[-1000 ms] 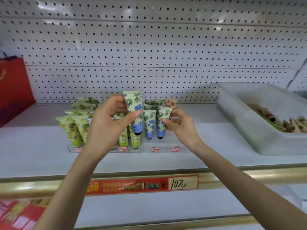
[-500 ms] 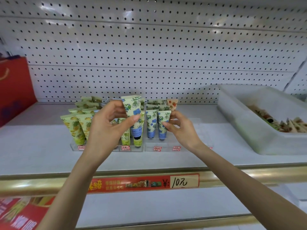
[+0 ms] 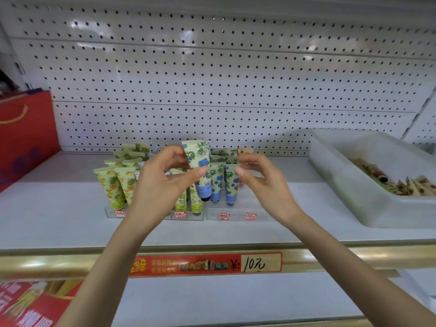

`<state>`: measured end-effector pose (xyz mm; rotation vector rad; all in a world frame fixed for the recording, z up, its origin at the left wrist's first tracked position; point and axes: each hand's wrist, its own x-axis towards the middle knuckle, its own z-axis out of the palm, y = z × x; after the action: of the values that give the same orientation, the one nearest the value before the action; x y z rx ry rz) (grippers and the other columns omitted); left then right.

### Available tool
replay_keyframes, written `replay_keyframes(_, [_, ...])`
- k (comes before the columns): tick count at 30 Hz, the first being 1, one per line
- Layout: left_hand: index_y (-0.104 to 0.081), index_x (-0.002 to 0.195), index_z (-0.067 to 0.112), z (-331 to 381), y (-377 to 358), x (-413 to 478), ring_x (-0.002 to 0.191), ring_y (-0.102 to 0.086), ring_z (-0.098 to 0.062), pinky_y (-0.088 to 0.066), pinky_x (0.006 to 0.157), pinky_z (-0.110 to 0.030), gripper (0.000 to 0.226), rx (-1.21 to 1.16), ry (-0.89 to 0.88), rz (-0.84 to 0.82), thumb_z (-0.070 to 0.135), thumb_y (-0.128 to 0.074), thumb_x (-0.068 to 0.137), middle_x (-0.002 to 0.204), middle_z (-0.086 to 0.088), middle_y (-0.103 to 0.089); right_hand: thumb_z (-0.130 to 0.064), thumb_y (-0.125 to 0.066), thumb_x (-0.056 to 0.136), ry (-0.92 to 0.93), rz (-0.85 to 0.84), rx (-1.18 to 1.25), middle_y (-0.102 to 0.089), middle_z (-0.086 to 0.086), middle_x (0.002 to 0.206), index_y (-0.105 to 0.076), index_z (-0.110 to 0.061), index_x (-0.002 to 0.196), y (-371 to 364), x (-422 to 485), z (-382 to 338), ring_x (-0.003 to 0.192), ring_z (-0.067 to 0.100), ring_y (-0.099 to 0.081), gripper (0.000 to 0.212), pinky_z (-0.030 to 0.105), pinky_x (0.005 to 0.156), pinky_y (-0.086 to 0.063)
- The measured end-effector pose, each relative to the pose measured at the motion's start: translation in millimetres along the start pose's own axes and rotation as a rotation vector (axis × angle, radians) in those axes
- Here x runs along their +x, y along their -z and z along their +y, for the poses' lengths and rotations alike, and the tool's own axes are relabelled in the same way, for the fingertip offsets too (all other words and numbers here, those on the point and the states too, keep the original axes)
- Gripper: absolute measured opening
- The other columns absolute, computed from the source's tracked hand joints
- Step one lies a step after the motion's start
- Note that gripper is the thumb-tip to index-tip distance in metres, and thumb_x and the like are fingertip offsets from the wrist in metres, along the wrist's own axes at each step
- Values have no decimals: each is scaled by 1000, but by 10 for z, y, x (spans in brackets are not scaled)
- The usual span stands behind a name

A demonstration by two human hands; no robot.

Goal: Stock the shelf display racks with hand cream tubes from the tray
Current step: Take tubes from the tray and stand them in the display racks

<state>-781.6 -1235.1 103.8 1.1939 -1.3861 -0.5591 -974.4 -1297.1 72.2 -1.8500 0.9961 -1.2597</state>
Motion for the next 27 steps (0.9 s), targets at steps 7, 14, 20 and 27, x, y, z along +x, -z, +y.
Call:
replay_keyframes(7, [-64, 89, 23, 68, -147, 25, 88, -63, 1, -46, 83, -16, 20, 11, -64, -112, 26, -75, 73, 86, 16, -70, -30, -66, 72, -1, -215, 197, -60, -4, 101, -59, -21, 99, -135, -171, -177, 95, 2, -57, 30, 19, 79, -50])
replay_keyframes(14, [-62, 96, 24, 42, -233, -13, 97, -57, 5, -44, 84, -15, 25, 118, -84, -142, 40, -68, 77, 96, 13, -67, -17, -67, 83, 3, -188, 175, -64, 1, 102, -60, -19, 104, -114, -181, -134, 93, 12, -60, 22, 23, 78, -51])
replay_keyframes(20, [-49, 129, 25, -99, -106, -88, 119, -41, -9, -29, 99, -30, 55, 649, -263, -42, 60, -36, 89, 127, 9, -55, -14, -67, 84, -83, -93, 94, -65, 2, 105, -57, -9, 107, -133, -150, 60, 92, 14, -63, 26, 18, 71, -51])
replay_keyframes(27, [-40, 139, 16, -411, 9, -268, 132, -39, -24, -22, 108, -53, 70, 1067, -244, -158, 63, -24, 89, 145, -5, -41, -18, -68, 84, -117, -26, -14, -58, -5, 90, -48, -16, 95, -366, -108, 234, 92, 13, -60, 22, 16, 70, -49])
